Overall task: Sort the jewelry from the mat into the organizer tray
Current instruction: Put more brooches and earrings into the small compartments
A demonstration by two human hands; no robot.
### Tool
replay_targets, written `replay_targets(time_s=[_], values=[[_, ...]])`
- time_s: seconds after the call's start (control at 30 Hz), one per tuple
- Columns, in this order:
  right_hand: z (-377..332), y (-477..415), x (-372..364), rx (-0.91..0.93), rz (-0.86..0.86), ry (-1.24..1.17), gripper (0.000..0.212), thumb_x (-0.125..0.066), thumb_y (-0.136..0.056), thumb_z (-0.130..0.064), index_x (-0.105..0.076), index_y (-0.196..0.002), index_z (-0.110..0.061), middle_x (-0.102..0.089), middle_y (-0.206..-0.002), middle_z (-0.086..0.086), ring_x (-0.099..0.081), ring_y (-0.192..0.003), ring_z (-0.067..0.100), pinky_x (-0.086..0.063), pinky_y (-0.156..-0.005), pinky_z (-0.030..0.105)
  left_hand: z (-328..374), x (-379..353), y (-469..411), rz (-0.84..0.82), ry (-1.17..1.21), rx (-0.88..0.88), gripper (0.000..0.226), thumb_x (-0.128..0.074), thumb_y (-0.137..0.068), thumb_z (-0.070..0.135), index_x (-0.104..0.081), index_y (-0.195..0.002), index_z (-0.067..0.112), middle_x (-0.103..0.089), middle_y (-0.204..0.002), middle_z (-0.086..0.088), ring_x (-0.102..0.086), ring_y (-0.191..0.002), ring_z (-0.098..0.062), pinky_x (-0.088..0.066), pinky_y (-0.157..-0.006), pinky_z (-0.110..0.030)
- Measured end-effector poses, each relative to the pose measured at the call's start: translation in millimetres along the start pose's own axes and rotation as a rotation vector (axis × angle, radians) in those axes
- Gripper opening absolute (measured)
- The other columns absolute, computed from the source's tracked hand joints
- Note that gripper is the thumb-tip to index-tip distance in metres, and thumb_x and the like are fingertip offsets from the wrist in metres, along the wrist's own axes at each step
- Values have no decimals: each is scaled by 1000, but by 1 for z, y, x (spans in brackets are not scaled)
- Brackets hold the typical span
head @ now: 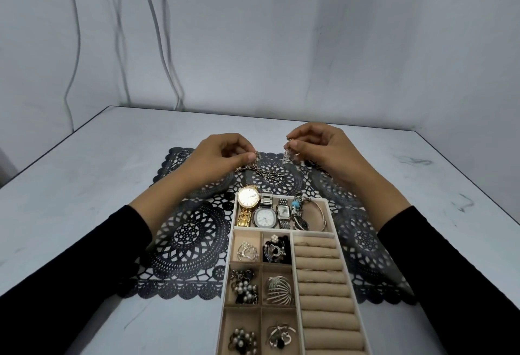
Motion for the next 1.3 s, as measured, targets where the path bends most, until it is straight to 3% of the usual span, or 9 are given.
replay_targets(time_s=[0.27,0.43,0.5,0.63,0.87,1.0,1.17,1.3], values=[[-22,25,-9,62,1,-50,11,-68,-83,-3,-68,-92,-8,-69,-83,6,-66,-77,15,-53,-71,23,26,5,31,34,29,-11,9,-76,-83,25,-75,-91,21,-74,-82,3,-70,-84,-11,-53,-80,-21],[-35,51,-16,88,-11,-104,14,-65,-84,3,-64,-98,2,-67,-84,13,-66,-73,16,-54,-71,22,37,6,61,47,81,6,8,-76,-83,25,-76,-91,22,-74,-82,-1,-70,-82,-25,-55,-82,-35],[-39,62,-19,92,-12,-113,17,-64,-84,5,-63,-101,7,-67,-83,12,-67,-70,13,-54,-70,20,40,5,74,42,112,8,10,-77,-81,26,-76,-91,23,-74,-80,0,-69,-79,-16,-55,-79,-30],[-44,84,-23,88,-64,-62,19,-69,-81,-3,-66,-99,1,-71,-82,9,-67,-73,17,-54,-72,28,47,2,97,34,155,-19,14,-77,-80,25,-76,-92,18,-75,-84,-3,-72,-85,-17,-55,-80,-26],[-48,122,-37,53,-164,-76,18,-68,-79,-1,-68,-97,-1,-71,-81,8,-68,-76,16,-56,-72,24,57,-5,131,54,216,-41,15,-77,-80,19,-75,-93,12,-75,-83,-2,-70,-80,-10,-50,-71,-15],[-47,140,-43,30,-199,-63,20,-70,-77,-3,-69,-97,-1,-70,-88,19,-68,-79,20,-57,-74,27,62,-9,145,66,251,-53,15,-76,-79,15,-75,-92,9,-74,-78,-1,-68,-74,-7,-50,-66,-14],[-46,154,-46,-9,-291,-22,19,-68,-80,0,-70,-99,-1,-71,-87,15,-69,-81,23,-57,-76,28,65,-13,155,80,284,-67,12,-75,-79,10,-74,-91,7,-75,-79,-4,-71,-73,-9,-51,-66,-15],[-46,163,-46,-50,-367,63,21,-70,-80,1,-71,-101,0,-73,-89,13,-69,-83,22,-57,-80,30,67,-15,158,87,304,-65,15,-75,-75,17,-74,-89,12,-75,-81,-9,-71,-74,-10,-53,-68,-16]])
Point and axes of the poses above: each hand's wrist, its own y-axis away from the middle knuckle, its own x-axis out of the back of the hand, z = x × y, the point moved 1 cm from there along -y, towards the middle knuckle
